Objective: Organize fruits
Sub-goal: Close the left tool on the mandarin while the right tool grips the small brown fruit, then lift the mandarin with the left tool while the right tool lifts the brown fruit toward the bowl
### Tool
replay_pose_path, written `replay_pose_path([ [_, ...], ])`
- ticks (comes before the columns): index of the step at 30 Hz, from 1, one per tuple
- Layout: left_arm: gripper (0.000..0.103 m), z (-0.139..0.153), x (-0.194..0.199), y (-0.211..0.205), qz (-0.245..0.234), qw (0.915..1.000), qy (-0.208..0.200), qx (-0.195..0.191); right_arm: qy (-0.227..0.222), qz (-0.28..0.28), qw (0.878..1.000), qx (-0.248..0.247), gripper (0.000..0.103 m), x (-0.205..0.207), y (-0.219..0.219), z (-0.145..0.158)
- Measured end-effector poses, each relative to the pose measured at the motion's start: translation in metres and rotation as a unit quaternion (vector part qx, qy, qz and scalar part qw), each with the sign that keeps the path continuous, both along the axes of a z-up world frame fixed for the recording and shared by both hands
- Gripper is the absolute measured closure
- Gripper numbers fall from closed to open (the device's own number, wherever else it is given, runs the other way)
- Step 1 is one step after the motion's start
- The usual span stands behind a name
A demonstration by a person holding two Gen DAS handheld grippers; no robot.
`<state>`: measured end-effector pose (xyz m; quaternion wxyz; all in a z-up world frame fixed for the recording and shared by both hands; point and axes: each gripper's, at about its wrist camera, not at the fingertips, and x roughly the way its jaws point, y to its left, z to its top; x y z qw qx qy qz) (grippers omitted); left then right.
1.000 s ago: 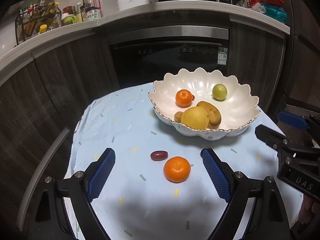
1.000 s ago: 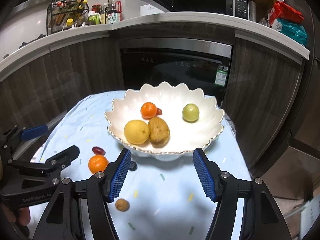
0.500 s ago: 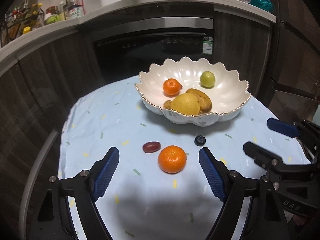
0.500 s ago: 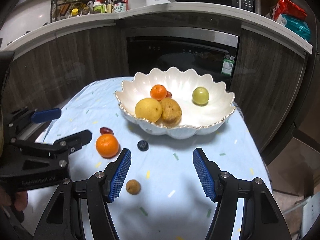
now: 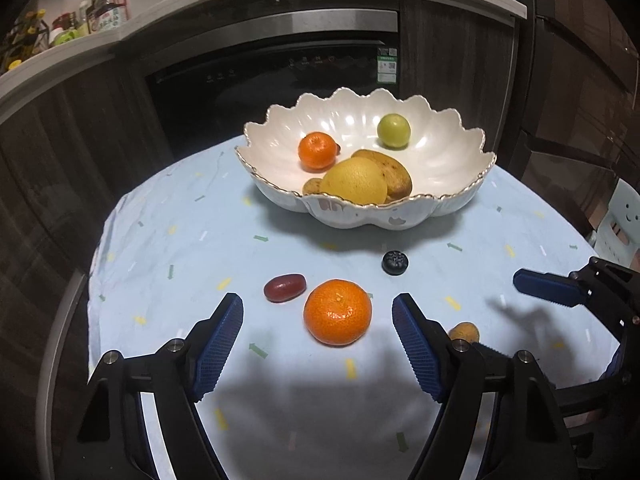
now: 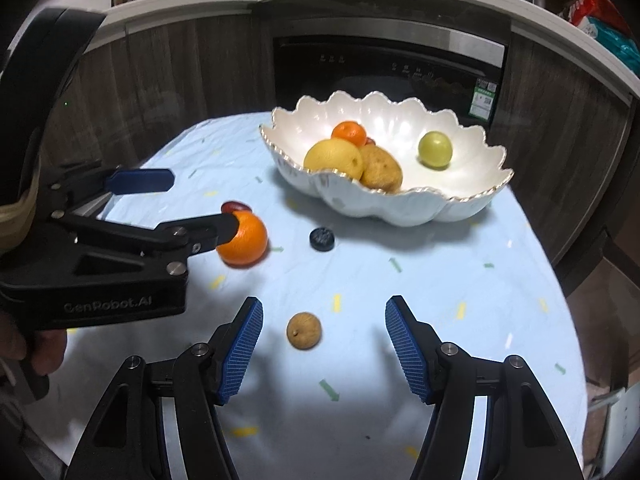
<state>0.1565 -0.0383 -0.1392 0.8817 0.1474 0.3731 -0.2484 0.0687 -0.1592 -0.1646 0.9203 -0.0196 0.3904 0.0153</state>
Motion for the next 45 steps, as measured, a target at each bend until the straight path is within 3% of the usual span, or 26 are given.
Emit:
replay_pose_path([
  [6,0.030,-0.010,0.006,-0.004,-0.022,0.9997,0.008,0.000,0.023,0.001,1.000,0.012,0.055,0.007,0.000,-0.014],
  [13,0.035,-0.023,0.014,-0.009,-0.038,0.9988,0.028,-0.007,0.030,0.001,0.999,0.017,0.056,0.009,0.002,-0.019],
  [18,0.042,-0.029,0.020,-0.009,-0.039,0.9985,0.036,-0.015,0.040,0.003,0.999,0.025,0.068,0.012,0.002,-0.024],
  [23,0.045,-0.033,0.024,-0.014,-0.052,0.9978,0.038,-0.015,0.041,0.005,0.999,0.027,0.070,0.013,0.002,-0.027],
  [29,0.057,-0.037,0.026,-0.017,-0.058,0.9975,0.038,-0.012,0.039,0.004,0.999,0.024,0.079,0.015,0.002,-0.027],
  [45,0.060,-0.021,0.015,-0.008,-0.039,0.9989,0.019,-0.018,0.024,0.004,0.999,0.022,0.080,0.010,0.001,-0.016],
])
